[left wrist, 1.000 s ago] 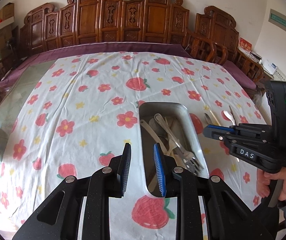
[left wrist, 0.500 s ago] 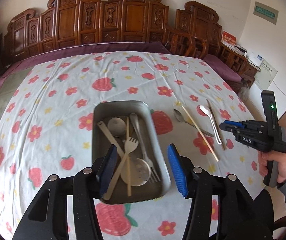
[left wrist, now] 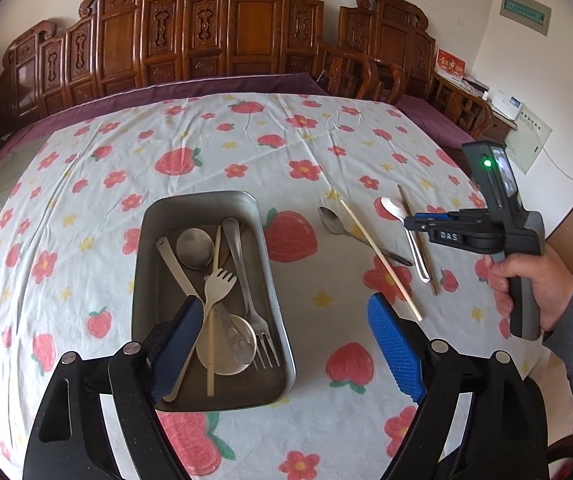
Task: Organize utensils
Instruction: 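Move the right tool to the pile and grasp the white plastic spoon, then grasp a wooden chopstick with the left tool while the right holds the white spoon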
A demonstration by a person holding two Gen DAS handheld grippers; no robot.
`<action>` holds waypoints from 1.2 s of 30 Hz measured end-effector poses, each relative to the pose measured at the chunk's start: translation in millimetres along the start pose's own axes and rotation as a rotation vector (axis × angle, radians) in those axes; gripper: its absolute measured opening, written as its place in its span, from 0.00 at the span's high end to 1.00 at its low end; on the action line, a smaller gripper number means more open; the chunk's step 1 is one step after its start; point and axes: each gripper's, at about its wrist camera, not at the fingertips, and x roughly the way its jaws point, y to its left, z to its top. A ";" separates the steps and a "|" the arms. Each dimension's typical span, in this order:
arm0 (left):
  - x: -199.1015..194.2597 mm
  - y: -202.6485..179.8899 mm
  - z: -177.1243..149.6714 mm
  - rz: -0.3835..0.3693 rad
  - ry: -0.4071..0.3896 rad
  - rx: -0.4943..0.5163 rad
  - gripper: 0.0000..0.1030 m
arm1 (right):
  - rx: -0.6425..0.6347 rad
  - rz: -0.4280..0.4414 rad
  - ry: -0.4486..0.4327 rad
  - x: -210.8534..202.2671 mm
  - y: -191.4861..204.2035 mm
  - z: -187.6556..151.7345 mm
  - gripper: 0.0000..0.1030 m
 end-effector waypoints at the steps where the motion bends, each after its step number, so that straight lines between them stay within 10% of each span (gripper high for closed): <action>1: 0.9 -1.4 -0.3 0.001 0.003 0.003 0.22 | 0.001 -0.004 0.007 4.1 0.1 1.2 0.79; 15: 8.0 -22.5 -1.7 0.017 0.029 0.049 0.21 | 0.025 -0.020 0.031 15.1 6.5 -7.6 0.92; 36: 46.3 -95.4 -9.0 -0.026 0.067 0.103 0.21 | 0.088 0.050 -0.123 -120.2 -8.1 -100.7 0.92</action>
